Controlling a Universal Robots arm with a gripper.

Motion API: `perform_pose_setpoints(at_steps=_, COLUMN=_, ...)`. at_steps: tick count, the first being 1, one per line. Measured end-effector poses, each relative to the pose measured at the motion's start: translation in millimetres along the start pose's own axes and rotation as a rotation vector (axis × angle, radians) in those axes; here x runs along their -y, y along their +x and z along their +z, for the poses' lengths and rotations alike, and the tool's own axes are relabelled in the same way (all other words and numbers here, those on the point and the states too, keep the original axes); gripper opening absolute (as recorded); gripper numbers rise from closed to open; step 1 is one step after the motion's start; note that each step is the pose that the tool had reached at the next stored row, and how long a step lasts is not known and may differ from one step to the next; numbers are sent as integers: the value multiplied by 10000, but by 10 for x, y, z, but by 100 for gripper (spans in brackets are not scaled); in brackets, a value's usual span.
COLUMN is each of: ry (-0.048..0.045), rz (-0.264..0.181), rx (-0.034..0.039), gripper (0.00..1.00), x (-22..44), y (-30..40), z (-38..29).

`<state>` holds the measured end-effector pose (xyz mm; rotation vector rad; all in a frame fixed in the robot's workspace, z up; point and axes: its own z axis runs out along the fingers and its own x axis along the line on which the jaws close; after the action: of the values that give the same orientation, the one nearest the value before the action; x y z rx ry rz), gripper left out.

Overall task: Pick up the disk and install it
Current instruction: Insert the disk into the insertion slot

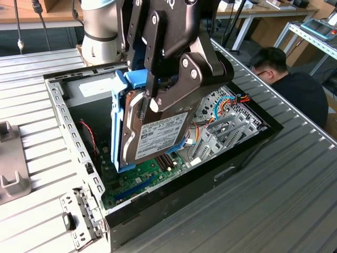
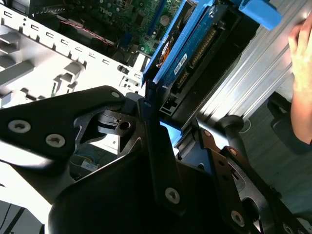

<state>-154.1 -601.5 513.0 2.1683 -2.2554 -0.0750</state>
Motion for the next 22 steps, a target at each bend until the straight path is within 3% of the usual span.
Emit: perform_pose_setpoints(at_steps=22, ry=0, rz=0, rx=0, gripper=37, x=171, y=-7, z=-5)
